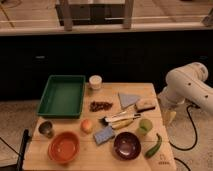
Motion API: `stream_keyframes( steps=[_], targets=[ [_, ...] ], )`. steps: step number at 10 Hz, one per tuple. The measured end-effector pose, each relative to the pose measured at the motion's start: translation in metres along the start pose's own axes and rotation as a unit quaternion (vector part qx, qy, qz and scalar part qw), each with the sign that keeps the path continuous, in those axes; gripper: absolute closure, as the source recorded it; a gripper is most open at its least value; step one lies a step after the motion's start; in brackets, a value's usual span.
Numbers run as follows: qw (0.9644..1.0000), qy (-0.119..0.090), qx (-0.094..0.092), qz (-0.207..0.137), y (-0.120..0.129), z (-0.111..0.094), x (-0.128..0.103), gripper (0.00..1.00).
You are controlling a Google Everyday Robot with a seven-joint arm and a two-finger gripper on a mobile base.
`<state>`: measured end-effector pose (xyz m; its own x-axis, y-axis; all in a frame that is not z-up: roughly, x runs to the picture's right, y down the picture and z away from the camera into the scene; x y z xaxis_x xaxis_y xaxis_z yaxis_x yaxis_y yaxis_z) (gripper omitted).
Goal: Place grapes in red bowl
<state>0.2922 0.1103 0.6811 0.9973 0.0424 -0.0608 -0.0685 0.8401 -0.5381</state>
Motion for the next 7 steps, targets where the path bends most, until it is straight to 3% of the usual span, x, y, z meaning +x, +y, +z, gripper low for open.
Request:
stream_keyframes(
  steps=[3, 6, 7],
  targets=[
    [1.0, 0.0, 0.0, 0.0, 0.001, 0.0, -0.001, 0.2],
    [0.9998, 0.0, 0.008, -0.02, -0.009, 0.003, -0.039, 0.2],
    [0.9995, 0.0, 0.011, -0.031, -0.013, 0.005, -0.061, 0.2]
  ],
)
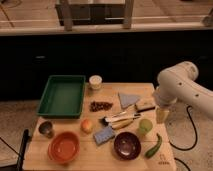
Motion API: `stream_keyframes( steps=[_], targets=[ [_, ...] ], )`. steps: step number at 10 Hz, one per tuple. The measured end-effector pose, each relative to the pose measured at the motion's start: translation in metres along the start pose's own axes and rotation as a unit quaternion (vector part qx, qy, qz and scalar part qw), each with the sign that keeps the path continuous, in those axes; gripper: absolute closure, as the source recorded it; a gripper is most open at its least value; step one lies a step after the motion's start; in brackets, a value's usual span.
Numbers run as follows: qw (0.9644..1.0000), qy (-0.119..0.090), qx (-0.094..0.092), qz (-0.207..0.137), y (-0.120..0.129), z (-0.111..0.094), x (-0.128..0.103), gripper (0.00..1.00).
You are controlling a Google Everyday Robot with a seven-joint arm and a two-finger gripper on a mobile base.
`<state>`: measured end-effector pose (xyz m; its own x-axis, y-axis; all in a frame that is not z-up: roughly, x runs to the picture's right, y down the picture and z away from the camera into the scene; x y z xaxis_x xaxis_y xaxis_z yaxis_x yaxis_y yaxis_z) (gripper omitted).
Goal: Place grapes in red bowl
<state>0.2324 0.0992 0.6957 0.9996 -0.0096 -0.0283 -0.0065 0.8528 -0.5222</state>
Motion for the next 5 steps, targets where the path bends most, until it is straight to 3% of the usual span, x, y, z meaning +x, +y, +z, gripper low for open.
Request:
stream_keyframes(
  steps=[5],
  targets=[
    [0.9998, -0.002, 0.008, -0.019, -0.009, 0.003, -0.031, 0.2]
  ],
)
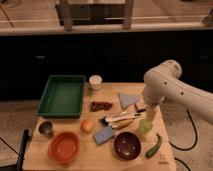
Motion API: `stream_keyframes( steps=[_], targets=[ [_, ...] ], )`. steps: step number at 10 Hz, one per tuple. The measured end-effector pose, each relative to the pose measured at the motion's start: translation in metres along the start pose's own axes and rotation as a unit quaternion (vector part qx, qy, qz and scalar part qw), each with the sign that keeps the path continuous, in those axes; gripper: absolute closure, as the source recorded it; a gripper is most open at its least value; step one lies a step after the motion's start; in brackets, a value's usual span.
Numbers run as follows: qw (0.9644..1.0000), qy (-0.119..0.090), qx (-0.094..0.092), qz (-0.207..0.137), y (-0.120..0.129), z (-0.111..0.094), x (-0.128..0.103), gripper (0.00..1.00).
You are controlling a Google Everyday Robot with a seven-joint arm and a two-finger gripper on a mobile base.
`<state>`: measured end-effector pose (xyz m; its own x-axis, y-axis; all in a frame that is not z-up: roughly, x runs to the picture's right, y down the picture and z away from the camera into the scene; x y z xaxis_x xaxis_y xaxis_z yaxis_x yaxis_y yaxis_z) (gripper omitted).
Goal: Place grapes in red bowl
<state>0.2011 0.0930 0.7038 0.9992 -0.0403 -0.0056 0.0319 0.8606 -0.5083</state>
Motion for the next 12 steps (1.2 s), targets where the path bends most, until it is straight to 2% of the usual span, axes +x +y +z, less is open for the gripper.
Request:
stream_keyframes(
  steps=[2, 7, 9, 12],
  targets=[
    [0.9999, -0.002, 0.005, -0.012, -0.008, 0.001, -0.027, 0.2],
    [0.9994, -0.004, 0.011, -0.032, -0.019, 0.008, -0.052, 0.2],
    [0.9989, -0.007, 0.015, -0.044, -0.026, 0.012, -0.078, 0.2],
    [0.9984, -0.008, 0.017, -0.053, -0.034, 0.018, -0.089, 0.2]
  ],
)
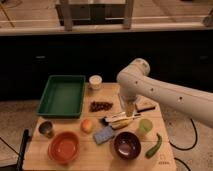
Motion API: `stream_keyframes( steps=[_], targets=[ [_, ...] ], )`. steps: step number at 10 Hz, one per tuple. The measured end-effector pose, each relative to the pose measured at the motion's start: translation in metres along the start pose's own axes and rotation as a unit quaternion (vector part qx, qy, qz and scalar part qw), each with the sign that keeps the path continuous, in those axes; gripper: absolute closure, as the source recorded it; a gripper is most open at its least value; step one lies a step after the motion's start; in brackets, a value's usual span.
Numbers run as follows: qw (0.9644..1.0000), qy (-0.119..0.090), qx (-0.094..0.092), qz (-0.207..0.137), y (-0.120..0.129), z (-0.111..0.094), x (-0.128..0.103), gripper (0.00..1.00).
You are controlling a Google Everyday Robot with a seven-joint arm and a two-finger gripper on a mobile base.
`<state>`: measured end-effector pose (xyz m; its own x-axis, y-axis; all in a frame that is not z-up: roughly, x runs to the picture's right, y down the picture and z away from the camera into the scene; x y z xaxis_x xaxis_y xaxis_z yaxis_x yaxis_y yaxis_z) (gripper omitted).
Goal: Place grapes in red bowl
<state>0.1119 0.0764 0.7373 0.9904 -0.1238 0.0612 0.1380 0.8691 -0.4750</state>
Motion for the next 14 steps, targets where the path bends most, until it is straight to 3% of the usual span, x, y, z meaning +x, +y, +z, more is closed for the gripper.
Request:
stream_keyframes(
  steps=[9, 14],
  targets=[
    [0.9997, -0.012, 0.007, -0.021, -0.032, 0.032, -0.044, 0.2],
    [0.9995, -0.022, 0.007, -0.02, -0.043, 0.049, -0.057, 0.2]
  ],
)
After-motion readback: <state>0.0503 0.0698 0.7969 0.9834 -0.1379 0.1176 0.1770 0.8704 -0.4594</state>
